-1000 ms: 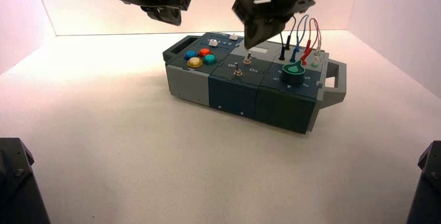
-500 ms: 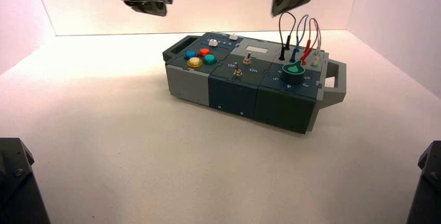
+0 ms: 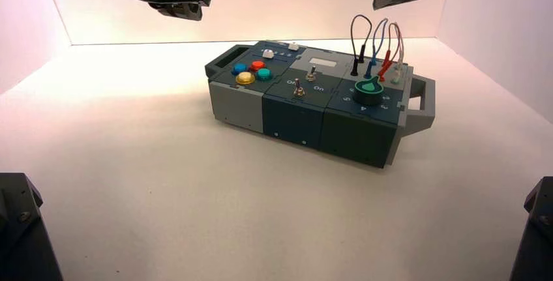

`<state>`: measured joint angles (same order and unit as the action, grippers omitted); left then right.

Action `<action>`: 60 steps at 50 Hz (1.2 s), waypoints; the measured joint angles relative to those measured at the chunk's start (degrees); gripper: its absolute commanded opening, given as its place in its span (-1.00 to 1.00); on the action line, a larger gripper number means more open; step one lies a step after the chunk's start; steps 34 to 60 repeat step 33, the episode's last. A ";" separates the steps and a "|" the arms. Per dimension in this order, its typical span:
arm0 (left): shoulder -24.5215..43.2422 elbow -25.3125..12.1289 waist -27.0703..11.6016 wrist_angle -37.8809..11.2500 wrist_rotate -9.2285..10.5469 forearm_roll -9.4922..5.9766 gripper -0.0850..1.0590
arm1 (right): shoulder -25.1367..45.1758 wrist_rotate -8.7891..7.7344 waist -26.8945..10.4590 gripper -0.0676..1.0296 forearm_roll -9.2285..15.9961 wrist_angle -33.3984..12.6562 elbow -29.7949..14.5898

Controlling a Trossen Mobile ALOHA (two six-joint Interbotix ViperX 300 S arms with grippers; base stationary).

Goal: Flip the bottom switch off with the right gripper.

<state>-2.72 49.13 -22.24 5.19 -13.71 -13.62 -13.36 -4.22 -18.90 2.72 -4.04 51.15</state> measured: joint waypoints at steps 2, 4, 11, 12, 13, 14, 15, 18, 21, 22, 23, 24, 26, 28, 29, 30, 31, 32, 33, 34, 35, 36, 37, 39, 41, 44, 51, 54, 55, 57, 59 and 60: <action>0.00 0.09 0.00 0.00 0.09 0.00 -0.91 | 0.00 0.00 0.09 -0.92 0.00 0.26 0.26; 0.00 0.00 -0.09 0.00 0.09 0.00 -0.90 | 0.00 -0.09 0.18 -0.92 0.00 0.53 0.44; 0.00 0.09 0.00 0.09 0.09 0.00 -0.90 | -0.35 0.00 0.44 -0.92 0.00 1.23 1.05; 0.00 0.09 0.00 0.09 0.00 0.00 -0.90 | -0.35 0.00 0.44 -0.92 0.18 1.32 1.14; -0.18 0.09 0.00 0.09 0.00 0.00 -0.90 | -0.44 0.00 0.44 -0.92 0.00 1.41 1.14; -0.18 0.09 0.00 0.09 0.00 0.00 -0.90 | -0.53 0.00 0.44 -0.92 0.00 1.58 1.23; -0.26 0.18 0.00 0.09 0.00 0.00 -0.90 | -0.62 0.00 0.44 -0.92 0.18 1.67 1.32; -0.44 0.35 0.00 0.18 0.00 0.00 -0.90 | -0.70 0.00 0.53 -0.92 0.00 2.11 1.76; -0.62 0.70 0.00 0.44 0.00 0.00 -0.90 | -0.70 0.00 0.53 -0.92 0.18 2.29 1.93; -0.62 0.70 0.00 0.53 0.00 0.00 -0.90 | -0.70 0.00 0.53 -0.92 0.00 2.29 1.93; -0.62 0.79 0.00 0.53 0.00 0.09 -0.90 | -0.70 0.00 0.53 -0.92 0.00 2.37 1.93; -0.62 0.79 0.00 0.62 0.09 0.00 -0.91 | -0.70 0.00 0.62 -0.92 0.00 2.37 2.02; -0.62 0.88 0.00 0.70 0.09 0.00 -0.90 | -0.70 0.09 0.53 -0.92 0.00 2.37 2.02; -0.62 0.88 0.00 0.70 0.09 0.09 -0.90 | -0.70 0.00 0.62 -0.92 0.00 2.46 2.02; -0.62 0.97 0.00 0.70 0.09 0.09 -0.91 | -0.70 0.09 0.53 -0.92 0.18 2.46 2.02; -0.62 0.97 0.00 0.70 0.00 0.00 -0.90 | -0.70 0.09 0.62 -0.92 0.18 2.46 2.11; -0.62 0.97 -0.09 0.79 0.00 0.00 -0.90 | -0.70 0.09 0.53 -0.92 0.18 2.46 2.11; -0.62 0.97 0.00 0.70 0.00 0.00 -0.90 | -0.70 0.09 0.62 -0.92 0.00 2.46 2.02; -0.62 0.97 -0.09 0.70 0.00 0.00 -0.90 | -0.70 0.09 0.62 -0.92 0.00 2.46 2.02; -0.62 0.97 -0.09 0.70 0.00 0.00 -0.90 | -0.70 0.09 0.62 -0.92 0.00 2.46 2.02; -0.62 0.97 -0.09 0.70 0.00 0.00 -0.90 | -0.70 0.09 0.62 -0.92 0.00 2.46 2.02; -0.62 0.97 -0.09 0.70 0.00 0.00 -0.90 | -0.70 0.09 0.62 -0.92 0.00 2.46 2.02; -0.62 0.97 -0.09 0.70 0.00 0.00 -0.90 | -0.70 0.09 0.62 -0.92 0.00 2.46 2.02; -0.62 0.97 -0.09 0.70 0.00 0.00 -0.90 | -0.70 0.09 0.62 -0.92 0.00 2.46 2.02; -0.62 0.97 -0.09 0.70 0.00 0.00 -0.90 | -0.70 0.09 0.62 -0.92 0.00 2.46 2.02; -0.62 0.97 -0.09 0.70 0.00 0.00 -0.90 | -0.70 0.09 0.62 -0.92 0.00 2.46 2.02; -0.62 0.97 -0.09 0.70 0.00 0.00 -0.90 | -0.70 0.09 0.62 -0.92 0.00 2.46 2.02; -0.62 0.97 -0.09 0.70 0.00 0.00 -0.90 | -0.70 0.09 0.62 -0.92 0.00 2.46 2.02; -0.62 0.97 -0.09 0.70 0.00 0.00 -0.90 | -0.70 0.09 0.62 -0.92 0.00 2.46 2.02; -0.62 0.97 -0.09 0.70 0.00 0.00 -0.90 | -0.70 0.09 0.62 -0.92 0.00 2.46 2.02; -0.62 0.97 -0.09 0.70 0.00 0.00 -0.90 | -0.70 0.09 0.62 -0.92 0.00 2.46 2.02; -0.62 0.97 -0.09 0.70 0.00 0.00 -0.90 | -0.70 0.09 0.62 -0.92 0.00 2.46 2.02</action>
